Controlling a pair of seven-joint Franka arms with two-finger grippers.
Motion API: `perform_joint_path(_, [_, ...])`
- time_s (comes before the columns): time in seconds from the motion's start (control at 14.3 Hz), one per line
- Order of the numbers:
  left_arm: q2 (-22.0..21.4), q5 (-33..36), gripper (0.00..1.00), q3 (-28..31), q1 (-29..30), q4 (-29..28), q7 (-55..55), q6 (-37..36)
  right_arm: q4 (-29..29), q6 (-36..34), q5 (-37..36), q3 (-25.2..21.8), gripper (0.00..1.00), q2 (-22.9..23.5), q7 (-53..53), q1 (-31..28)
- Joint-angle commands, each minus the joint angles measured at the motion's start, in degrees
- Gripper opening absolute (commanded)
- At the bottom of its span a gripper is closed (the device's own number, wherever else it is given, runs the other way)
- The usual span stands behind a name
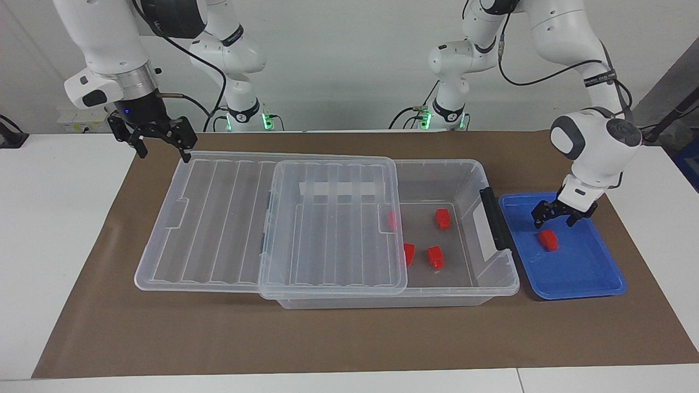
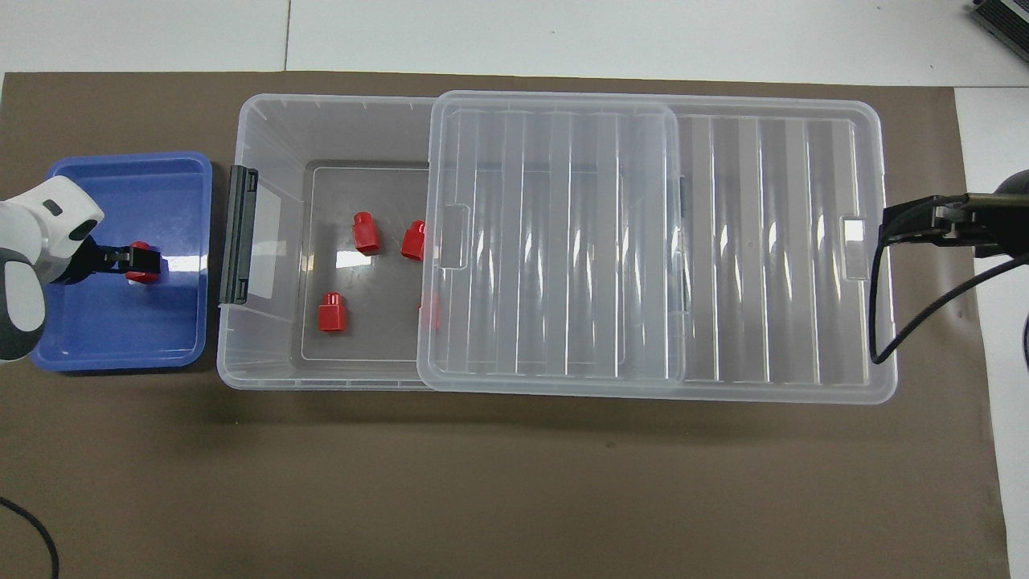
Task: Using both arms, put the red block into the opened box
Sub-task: 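Grasp the red block in the blue tray with the left gripper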
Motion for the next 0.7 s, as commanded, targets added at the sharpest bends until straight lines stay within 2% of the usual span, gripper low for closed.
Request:
perform_joint_path(0.0, [5.1,-1.1,1.00,-0.1,-0.4,2.1,-3.1,2.1,2.9,-5.4,-0.2,0.9,1.00,1.2,1.5,0.6])
perform_joint_path(0.42, [5.6,-1.1,0.99,0.0,0.5,2.1,-3.1,2.2,0.5,-5.1,0.5,-0.5,1.00,0.5,0.6,1.1])
perform_joint_path(0.49, [5.6,-1.1,0.90,0.0,0.5,2.1,-3.0,2.1,0.3,-4.6,0.5,-0.5,1.00,0.5,0.6,1.2])
perform_joint_path(0.63, [5.5,-1.1,0.35,0.0,0.6,2.1,-3.0,2.0,0.1,-3.7,1.6,-0.6,1.00,0.4,-1.9,1.3])
